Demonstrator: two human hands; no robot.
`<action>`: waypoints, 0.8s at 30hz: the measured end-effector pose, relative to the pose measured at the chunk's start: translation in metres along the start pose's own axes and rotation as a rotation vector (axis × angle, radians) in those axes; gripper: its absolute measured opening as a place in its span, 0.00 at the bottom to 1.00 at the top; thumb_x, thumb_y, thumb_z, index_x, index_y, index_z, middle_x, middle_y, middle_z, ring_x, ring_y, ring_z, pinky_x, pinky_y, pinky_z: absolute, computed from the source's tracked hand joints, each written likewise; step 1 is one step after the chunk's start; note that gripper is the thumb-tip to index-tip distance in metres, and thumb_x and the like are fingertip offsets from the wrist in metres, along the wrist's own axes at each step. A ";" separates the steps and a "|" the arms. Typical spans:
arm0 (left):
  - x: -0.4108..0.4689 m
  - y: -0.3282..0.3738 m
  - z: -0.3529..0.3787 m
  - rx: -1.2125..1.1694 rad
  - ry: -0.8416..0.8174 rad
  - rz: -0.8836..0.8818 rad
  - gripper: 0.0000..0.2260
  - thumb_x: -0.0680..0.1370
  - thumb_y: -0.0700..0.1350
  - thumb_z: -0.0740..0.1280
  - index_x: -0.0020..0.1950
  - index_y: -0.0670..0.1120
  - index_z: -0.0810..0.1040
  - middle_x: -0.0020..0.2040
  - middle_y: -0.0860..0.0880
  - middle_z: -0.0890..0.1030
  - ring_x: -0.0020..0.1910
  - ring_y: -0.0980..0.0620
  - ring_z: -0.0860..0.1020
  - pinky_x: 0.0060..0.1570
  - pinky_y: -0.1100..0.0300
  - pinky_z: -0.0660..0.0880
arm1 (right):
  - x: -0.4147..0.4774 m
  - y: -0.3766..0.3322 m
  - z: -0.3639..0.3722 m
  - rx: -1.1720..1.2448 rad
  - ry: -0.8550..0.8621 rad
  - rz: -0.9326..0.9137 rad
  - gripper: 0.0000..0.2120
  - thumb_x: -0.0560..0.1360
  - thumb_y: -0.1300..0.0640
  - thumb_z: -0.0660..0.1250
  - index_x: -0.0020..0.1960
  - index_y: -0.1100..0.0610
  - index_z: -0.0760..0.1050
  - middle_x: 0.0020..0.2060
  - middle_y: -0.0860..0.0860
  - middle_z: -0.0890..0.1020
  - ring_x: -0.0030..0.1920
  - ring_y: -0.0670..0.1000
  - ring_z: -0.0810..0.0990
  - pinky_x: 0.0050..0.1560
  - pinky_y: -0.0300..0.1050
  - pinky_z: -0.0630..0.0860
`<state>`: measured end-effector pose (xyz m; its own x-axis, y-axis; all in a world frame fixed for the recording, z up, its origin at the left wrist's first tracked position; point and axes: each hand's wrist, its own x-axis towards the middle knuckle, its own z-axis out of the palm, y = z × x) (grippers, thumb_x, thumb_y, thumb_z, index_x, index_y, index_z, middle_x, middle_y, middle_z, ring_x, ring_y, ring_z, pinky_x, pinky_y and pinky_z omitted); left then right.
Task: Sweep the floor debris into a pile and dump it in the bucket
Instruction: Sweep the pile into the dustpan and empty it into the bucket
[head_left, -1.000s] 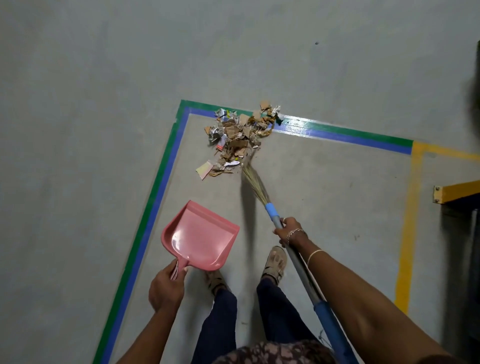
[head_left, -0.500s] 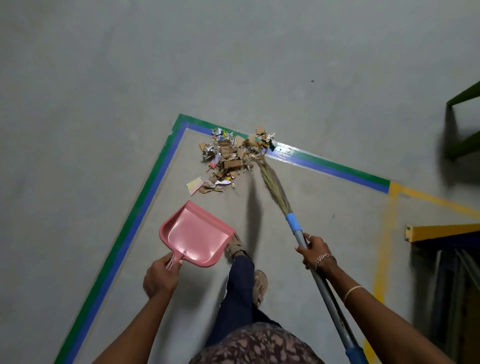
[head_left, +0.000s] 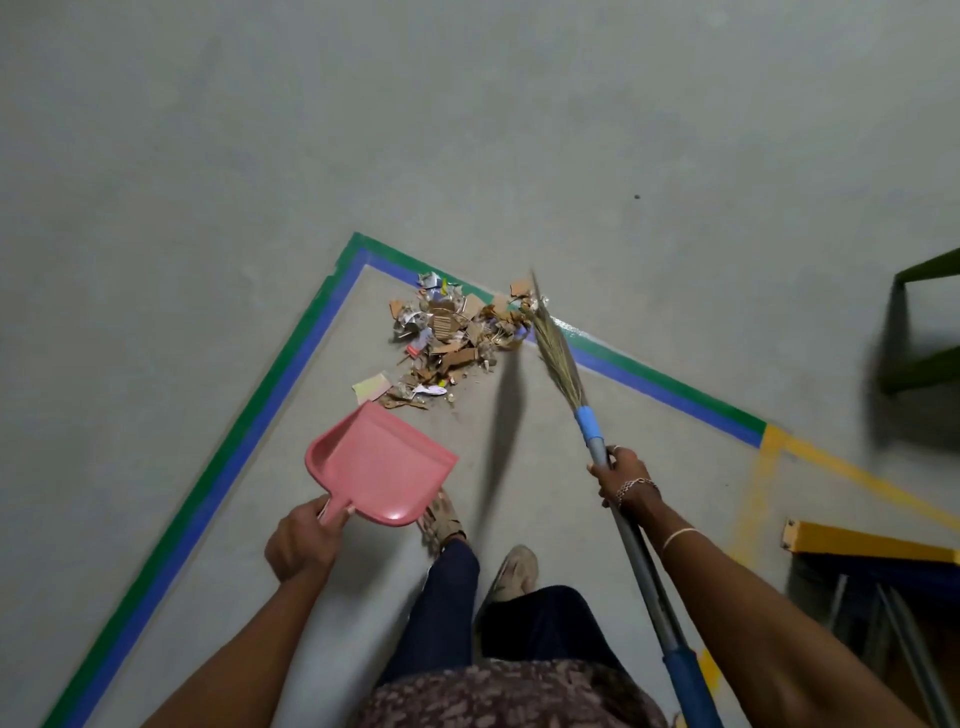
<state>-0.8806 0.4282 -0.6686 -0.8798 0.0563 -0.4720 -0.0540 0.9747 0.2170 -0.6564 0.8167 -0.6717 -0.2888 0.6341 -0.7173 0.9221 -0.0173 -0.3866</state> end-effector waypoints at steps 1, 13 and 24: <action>0.000 0.006 0.000 0.019 0.005 0.009 0.17 0.72 0.63 0.73 0.55 0.56 0.85 0.47 0.41 0.85 0.47 0.36 0.83 0.43 0.53 0.76 | 0.008 -0.005 -0.004 -0.025 0.007 -0.005 0.10 0.76 0.57 0.69 0.55 0.56 0.71 0.42 0.59 0.80 0.34 0.57 0.81 0.30 0.51 0.81; 0.030 0.037 0.031 0.250 0.066 0.045 0.14 0.79 0.59 0.65 0.56 0.54 0.84 0.41 0.42 0.84 0.42 0.37 0.82 0.45 0.50 0.76 | 0.166 -0.009 -0.048 -0.254 0.063 0.003 0.11 0.76 0.57 0.65 0.57 0.58 0.71 0.51 0.60 0.79 0.50 0.64 0.80 0.48 0.52 0.77; 0.161 0.019 0.136 0.331 0.089 0.027 0.28 0.75 0.62 0.51 0.54 0.50 0.85 0.42 0.36 0.83 0.43 0.33 0.82 0.46 0.47 0.71 | 0.283 0.020 -0.009 -0.361 0.077 -0.130 0.17 0.76 0.61 0.67 0.64 0.59 0.71 0.52 0.60 0.80 0.51 0.64 0.79 0.48 0.50 0.72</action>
<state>-0.9592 0.4851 -0.8569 -0.9173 0.0778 -0.3906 0.1130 0.9913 -0.0679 -0.7174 1.0025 -0.8771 -0.4020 0.6694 -0.6247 0.9142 0.3317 -0.2329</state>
